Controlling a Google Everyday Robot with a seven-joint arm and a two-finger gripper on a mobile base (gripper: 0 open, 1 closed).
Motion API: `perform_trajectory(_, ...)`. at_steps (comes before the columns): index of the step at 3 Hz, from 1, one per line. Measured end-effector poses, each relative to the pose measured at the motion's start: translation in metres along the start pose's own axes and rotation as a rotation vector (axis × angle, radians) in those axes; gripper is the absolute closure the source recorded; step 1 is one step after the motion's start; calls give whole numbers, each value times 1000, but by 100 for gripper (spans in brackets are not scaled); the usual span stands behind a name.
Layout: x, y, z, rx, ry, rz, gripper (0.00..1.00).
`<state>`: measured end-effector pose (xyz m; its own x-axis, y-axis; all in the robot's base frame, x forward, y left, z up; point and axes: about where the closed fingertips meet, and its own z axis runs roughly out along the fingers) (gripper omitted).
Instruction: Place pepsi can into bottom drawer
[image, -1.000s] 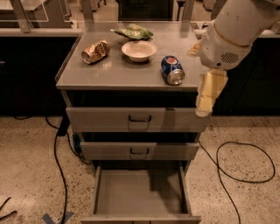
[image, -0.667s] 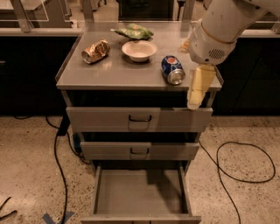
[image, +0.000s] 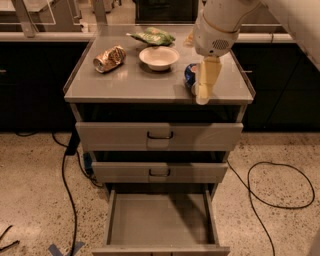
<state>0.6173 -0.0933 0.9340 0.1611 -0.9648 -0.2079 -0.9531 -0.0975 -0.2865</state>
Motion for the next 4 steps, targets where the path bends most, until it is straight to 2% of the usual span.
perform_trajectory(2,-4,2,5,4,18,-8,0)
perform_trajectory(4,-14,-14,46,-5,63,-47,0)
